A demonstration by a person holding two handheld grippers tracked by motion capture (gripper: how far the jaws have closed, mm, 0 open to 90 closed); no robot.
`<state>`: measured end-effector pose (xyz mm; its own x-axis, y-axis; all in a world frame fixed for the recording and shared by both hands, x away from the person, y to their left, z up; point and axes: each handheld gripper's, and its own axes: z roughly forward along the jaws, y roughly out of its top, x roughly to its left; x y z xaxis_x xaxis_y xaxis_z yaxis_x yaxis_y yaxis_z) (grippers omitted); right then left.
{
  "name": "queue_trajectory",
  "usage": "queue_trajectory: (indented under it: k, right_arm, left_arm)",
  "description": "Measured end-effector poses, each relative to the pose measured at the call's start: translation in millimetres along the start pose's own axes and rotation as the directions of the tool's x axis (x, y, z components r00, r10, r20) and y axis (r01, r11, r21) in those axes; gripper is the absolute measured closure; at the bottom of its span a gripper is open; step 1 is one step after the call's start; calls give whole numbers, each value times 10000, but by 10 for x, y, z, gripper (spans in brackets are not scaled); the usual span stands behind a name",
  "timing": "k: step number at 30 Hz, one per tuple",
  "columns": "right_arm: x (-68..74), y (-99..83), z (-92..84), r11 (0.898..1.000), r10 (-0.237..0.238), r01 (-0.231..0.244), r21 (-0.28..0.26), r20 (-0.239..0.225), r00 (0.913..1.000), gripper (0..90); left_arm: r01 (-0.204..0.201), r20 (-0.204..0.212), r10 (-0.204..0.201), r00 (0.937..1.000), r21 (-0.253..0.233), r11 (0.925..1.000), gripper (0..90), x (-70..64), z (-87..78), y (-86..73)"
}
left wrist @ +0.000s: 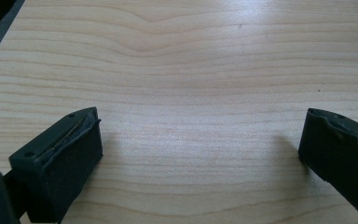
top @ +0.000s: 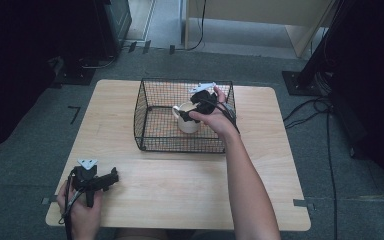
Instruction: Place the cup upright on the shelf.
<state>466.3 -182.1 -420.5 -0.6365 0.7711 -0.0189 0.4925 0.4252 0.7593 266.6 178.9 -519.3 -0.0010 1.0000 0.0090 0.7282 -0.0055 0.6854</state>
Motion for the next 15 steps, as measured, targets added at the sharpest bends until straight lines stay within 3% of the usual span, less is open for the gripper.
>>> queue_trajectory:
  k: [11,15]
  right_arm:
    - [61,77,-320,9995,246,-251,-190,-238,9994,9]
    - [134,70,-426,9996,118,-127,-266,-328,9994,8]
  left_arm:
    - [-26,23,26,10000,2,10000,0,-1,0,0]
    - [-26,24,26,10000,-5,10000,0,-1,0,0]
